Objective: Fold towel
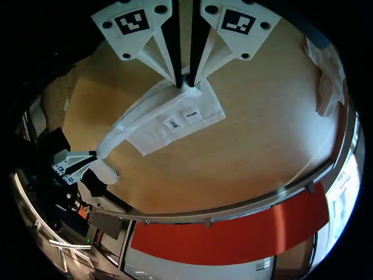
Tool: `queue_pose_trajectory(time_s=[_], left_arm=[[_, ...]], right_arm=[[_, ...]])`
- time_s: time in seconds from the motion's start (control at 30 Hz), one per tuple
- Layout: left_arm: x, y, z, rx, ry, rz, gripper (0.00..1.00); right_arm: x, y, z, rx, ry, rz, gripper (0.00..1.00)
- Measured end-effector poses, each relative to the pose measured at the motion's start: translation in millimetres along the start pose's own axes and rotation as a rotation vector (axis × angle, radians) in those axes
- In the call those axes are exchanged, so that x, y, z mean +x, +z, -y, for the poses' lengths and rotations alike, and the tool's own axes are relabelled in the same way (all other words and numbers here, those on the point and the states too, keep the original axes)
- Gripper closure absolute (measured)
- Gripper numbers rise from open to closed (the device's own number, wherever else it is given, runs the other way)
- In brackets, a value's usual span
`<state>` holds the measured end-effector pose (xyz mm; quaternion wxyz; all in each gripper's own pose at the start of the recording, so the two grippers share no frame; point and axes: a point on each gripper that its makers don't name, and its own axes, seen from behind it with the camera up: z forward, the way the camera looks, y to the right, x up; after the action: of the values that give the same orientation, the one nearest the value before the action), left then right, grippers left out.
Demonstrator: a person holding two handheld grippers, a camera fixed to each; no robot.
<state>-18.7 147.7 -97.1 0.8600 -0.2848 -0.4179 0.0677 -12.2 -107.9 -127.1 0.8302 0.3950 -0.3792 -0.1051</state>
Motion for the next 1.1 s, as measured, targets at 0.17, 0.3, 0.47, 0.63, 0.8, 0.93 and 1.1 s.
queue_pose_trajectory(time_s=[0.17, 0.3, 0.47, 0.63, 0.8, 0.93, 1.1], left_arm=[[2, 9.2, 4.8, 0.006, 0.02, 0.016, 0.89], [3, 14.9, 7.5, 0.007, 0.025, 0.026, 0.89], [1, 26.2, 12.2, 0.011, 0.024, 0.038, 0.89], [1, 39.6, 18.8, 0.018, 0.028, 0.047, 0.89], [-1, 54.0, 24.4, 0.02, 0.025, 0.053, 0.89], [-3, 64.3, 28.3, 0.026, 0.022, 0.055, 0.89], [-5, 73.3, 33.1, 0.038, 0.011, 0.062, 0.89]], right_arm=[[-2, 7.0, -5, 0.001, -0.003, 0.013, 0.92], [-1, 10.3, -9, -0.002, -0.01, 0.019, 0.92], [-2, 19.0, -17, -0.003, -0.008, 0.034, 0.92], [-10, 31.5, -27, -0.002, 0.006, 0.06, 0.92], [-21, 44.5, -33, 0.004, 0.022, 0.087, 0.92], [-28, 53.2, -37, -0.003, 0.035, 0.099, 0.92], [-30, 61.7, -40, -0.017, 0.059, 0.097, 0.92]])
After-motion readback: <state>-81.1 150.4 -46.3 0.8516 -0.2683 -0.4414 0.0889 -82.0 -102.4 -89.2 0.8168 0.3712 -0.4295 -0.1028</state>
